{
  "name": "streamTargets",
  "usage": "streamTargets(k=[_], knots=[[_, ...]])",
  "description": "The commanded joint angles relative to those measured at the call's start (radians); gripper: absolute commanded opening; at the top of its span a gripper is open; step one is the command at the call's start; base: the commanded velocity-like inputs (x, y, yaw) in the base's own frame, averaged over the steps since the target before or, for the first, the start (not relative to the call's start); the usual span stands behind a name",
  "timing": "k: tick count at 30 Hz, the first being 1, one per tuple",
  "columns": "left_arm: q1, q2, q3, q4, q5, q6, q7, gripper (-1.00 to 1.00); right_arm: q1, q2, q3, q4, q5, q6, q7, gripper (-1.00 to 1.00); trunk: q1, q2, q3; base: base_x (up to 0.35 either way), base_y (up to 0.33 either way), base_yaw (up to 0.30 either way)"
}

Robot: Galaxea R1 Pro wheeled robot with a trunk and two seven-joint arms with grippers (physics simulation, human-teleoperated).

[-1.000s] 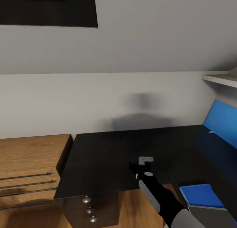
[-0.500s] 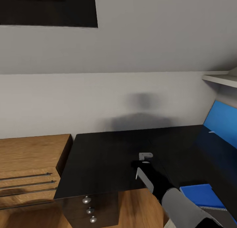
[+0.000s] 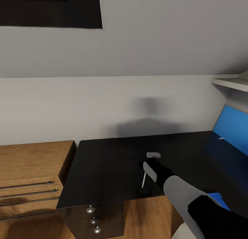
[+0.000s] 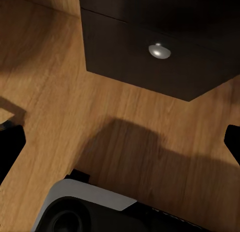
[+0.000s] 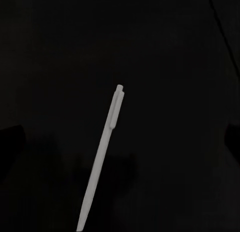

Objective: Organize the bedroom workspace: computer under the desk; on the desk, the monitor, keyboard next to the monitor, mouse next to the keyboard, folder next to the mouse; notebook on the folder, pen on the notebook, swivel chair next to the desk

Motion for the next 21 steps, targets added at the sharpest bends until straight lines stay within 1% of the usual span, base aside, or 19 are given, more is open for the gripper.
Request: streamTargets(k=[1,11,16,21], knots=[[0.001,0.000,0.001,-0.002,0.009,0.000,-0.005,1.00,-0.004,0.000,0.008,0.003,-0.016,0.005,-0.007,1.00,0.000,-0.001,-0.001,0.000,0.000,0.000],[0.001,0.003,0.002,-0.002,0.008,0.000,-0.004,1.00,-0.014,0.001,0.008,0.070,-0.092,0.008,-0.006,1.00,0.000,-0.001,-0.001,0.020,0.000,0.000],[0.001,0.003,0.003,-0.002,0.008,0.000,-0.004,1.00,-0.015,0.003,0.010,0.095,-0.118,0.010,-0.006,1.00,0.000,-0.001,-0.001,0.159,0.000,0.000],[0.001,0.003,0.003,-0.002,0.008,0.000,-0.004,1.00,-0.015,0.004,0.011,0.105,-0.130,0.012,-0.006,1.00,0.000,-0.001,-0.001,0.188,0.000,0.000]])
